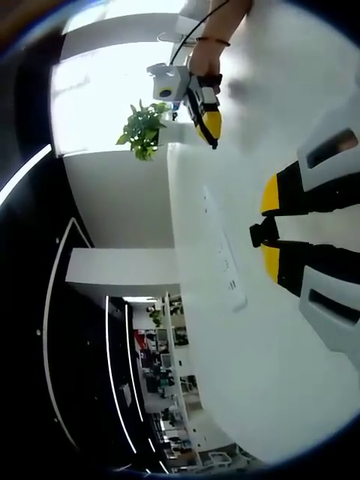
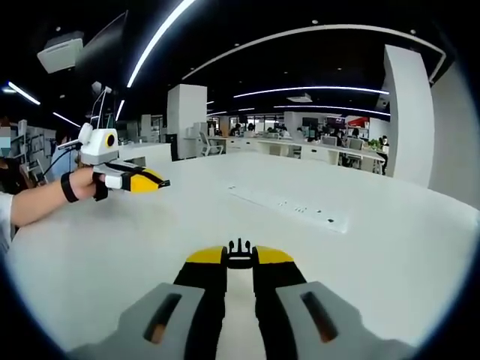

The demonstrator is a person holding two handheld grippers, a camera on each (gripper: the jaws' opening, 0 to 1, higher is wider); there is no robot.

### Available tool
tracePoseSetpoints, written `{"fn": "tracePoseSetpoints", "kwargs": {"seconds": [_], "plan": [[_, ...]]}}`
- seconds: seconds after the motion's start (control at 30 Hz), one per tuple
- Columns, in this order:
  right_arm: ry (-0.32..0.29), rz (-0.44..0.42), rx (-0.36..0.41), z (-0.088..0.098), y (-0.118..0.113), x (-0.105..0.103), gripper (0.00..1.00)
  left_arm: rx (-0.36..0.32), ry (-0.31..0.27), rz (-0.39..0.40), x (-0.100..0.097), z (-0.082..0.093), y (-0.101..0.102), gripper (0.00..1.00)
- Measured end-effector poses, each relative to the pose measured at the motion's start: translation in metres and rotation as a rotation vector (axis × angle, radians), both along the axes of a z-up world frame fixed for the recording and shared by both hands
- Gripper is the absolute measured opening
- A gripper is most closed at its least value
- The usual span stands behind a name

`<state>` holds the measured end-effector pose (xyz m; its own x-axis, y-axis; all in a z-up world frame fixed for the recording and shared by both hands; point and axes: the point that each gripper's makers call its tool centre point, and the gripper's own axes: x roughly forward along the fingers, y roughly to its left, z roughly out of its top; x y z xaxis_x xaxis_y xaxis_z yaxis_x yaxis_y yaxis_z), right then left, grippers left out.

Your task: Snap the two parts of the plastic buckle together until the buckle closes and remains connected.

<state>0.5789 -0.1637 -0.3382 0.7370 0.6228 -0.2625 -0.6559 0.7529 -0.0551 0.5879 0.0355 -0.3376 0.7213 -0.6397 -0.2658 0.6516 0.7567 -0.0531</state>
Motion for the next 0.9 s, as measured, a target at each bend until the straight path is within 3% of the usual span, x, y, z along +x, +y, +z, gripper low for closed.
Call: {"fn": "tracePoseSetpoints", "kwargs": {"seconds": [0.9], "plan": [[0.000,-0.014,0.005,-0.003,-0.001,-0.013,0.12,0.007,0.004,-0.015,-0.020,0.000,-0.002,0.12]]}}
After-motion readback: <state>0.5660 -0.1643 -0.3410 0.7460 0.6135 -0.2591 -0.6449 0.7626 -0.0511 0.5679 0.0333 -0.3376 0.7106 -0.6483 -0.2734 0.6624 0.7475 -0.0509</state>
